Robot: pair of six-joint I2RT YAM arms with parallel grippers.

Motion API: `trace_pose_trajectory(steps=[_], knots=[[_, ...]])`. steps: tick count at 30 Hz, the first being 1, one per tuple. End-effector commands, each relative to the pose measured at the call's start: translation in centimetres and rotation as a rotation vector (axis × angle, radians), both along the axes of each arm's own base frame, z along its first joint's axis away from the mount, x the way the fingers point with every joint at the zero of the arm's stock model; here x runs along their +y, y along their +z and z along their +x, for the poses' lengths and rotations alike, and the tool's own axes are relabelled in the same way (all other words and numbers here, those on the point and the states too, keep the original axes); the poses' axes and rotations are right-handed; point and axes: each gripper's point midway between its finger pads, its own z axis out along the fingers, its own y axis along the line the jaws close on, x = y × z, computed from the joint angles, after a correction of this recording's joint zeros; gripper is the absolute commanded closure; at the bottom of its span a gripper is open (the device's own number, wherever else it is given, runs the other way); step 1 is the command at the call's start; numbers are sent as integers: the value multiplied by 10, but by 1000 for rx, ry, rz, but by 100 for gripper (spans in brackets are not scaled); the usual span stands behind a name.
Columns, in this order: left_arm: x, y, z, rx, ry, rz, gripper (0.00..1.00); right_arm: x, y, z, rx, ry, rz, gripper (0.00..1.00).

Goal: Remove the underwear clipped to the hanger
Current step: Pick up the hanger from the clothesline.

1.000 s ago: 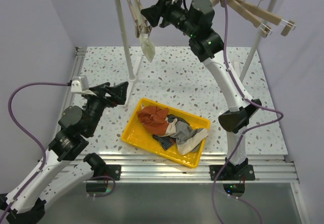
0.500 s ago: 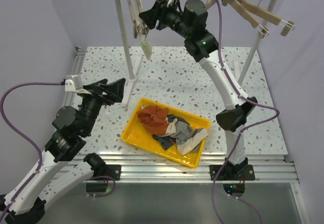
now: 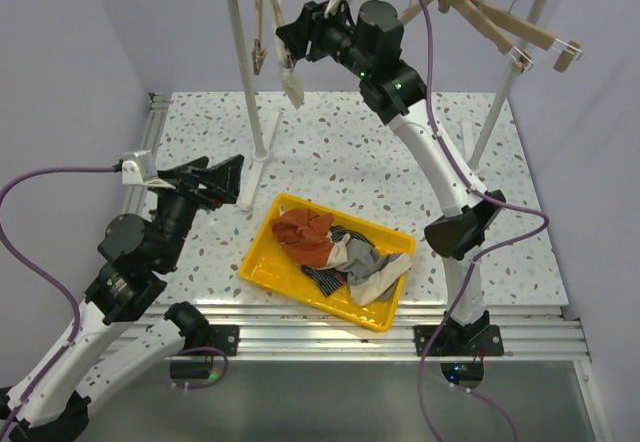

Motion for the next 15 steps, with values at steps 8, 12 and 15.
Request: trace_pose_trajectory(steps=[8,12,15], knots=[[6,5,-1,-10,22,-36,0,-10,-4,13,-55,-93,-76,56],[8,4,-2,-9,26,-37,0,-11,-10,18,-63,-108,-99,57],[9,4,-3,-9,27,-37,0,-11,-14,23,-72,-116,-114,57]])
